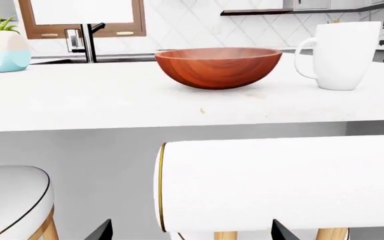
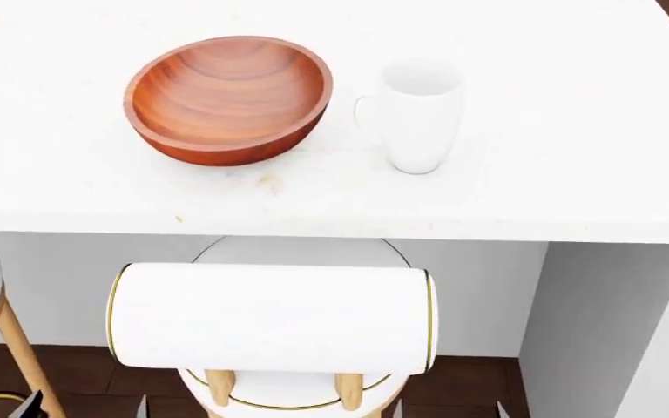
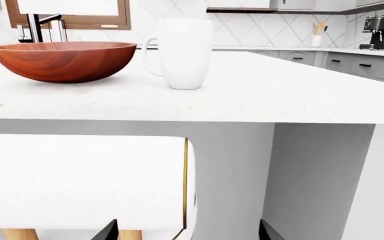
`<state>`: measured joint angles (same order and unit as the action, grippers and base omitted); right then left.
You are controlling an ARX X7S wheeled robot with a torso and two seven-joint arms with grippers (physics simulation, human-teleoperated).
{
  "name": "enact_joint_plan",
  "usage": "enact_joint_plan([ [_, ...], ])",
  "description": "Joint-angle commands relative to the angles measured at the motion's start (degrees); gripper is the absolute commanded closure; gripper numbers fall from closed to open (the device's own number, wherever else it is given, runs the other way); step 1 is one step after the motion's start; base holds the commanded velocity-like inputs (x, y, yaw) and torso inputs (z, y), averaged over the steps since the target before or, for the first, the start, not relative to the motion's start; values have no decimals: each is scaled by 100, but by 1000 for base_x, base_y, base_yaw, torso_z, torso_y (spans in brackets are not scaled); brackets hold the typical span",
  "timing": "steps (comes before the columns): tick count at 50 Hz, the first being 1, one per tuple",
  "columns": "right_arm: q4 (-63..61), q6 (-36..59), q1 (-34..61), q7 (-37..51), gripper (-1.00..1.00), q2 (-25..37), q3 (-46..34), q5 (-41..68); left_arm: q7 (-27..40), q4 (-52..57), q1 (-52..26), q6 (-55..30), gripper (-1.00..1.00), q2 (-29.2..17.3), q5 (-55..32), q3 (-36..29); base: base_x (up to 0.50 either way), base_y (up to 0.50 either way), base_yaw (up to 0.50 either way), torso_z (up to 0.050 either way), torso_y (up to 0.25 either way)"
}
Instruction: Place the cup inside the bowl on the dining table and move the bowl to any counter.
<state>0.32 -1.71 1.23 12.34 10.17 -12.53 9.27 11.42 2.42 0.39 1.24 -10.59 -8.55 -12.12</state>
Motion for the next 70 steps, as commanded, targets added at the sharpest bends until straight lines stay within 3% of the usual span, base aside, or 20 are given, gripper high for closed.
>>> enact_joint_plan([
  [1, 0, -12, 4, 29, -100, 27, -33, 39, 44, 6, 6, 33, -100, -27, -13, -29, 0, 0, 0, 43, 0],
  [20, 11, -23, 17, 88, -100, 70, -89, 73, 76, 98, 10, -23, -100, -86, -109, -84, 0, 0, 0, 36, 0],
  [21, -61, 107, -103, -605, -100, -549, 660, -572, -816, 295, 293, -2, -100, 568, 133, 853, 0, 0, 0, 0, 0],
  [22, -37, 129, -116, -1123, -100, -963, 1150, -953, -1162, 99, 153, -150, -100, 959, 900, 1109, 0, 0, 0, 0, 0],
  [38, -57, 143, -110, -819, -100, -705, 844, -719, -864, 162, 145, -287, -100, 695, 870, 774, 0, 0, 0, 0, 0],
  [50, -116, 151, -126, -677, -100, -608, 727, -643, -862, 226, 225, 154, -100, 598, 596, 726, 0, 0, 0, 20, 0],
  [57, -520, 412, -70, -604, -100, -572, 710, -507, -809, 871, 269, -606, -100, 538, 320, 740, 0, 0, 0, 16, 0],
  [60, -1314, 948, -11, -545, -100, -538, 651, -465, -781, 1721, 325, -1221, -100, 482, 96, 774, 0, 0, 0, 0, 0],
  [64, -1789, 1712, 454, -493, -100, -371, 621, -568, -766, 2047, 180, -1774, -100, 363, 170, 578, 0, 0, 0, 0, 0],
  [70, -2607, 2777, 941, -514, -100, -236, 724, -342, -752, 2737, -291, -2843, -100, 169, -207, 842, 0, 0, 0, 0, 0],
])
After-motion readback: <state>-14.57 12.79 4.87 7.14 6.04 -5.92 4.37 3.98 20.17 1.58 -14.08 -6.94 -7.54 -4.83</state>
